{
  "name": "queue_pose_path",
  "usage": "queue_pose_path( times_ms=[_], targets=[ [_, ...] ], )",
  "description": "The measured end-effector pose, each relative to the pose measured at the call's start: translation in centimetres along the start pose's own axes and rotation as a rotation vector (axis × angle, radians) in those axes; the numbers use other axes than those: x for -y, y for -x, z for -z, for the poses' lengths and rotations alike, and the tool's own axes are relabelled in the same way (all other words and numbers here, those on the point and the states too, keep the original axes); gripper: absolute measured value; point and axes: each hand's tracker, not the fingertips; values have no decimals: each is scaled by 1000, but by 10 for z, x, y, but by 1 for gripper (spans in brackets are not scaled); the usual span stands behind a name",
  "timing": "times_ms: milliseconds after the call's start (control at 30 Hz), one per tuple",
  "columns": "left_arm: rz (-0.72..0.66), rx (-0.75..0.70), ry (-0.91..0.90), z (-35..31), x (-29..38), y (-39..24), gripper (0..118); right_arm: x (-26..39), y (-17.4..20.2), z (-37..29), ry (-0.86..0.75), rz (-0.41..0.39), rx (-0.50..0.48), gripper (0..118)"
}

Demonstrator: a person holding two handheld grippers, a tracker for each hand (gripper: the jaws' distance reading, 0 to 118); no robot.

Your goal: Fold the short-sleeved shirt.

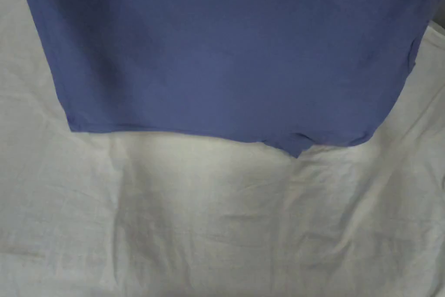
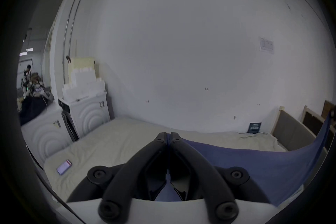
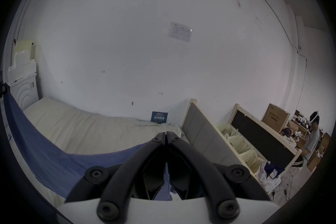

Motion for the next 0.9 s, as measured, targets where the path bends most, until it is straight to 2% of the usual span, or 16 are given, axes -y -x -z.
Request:
queue_pose_path(
  times_ms=[100,267,400,567,767,900],
  targets=[
    [74,-63,-16,23,-13,-17,0,-25,9,22,-46,-73,71,0],
    [25,-89,-36,69,-33,-40,0,-61,12,58,-115,27,100,0],
    [54,-101,-96,106,-44,-52,0,-82,19,72,-165,27,145,0],
    [9,-110,-135,124,-55,-72,0,-101,26,89,-205,-2,172,0],
    [42,-102,-123,156,-34,-92,0,-89,33,111,-197,11,164,0],
    [108,-97,-51,171,9,-101,0,-49,38,129,-126,56,102,0]
  ],
)
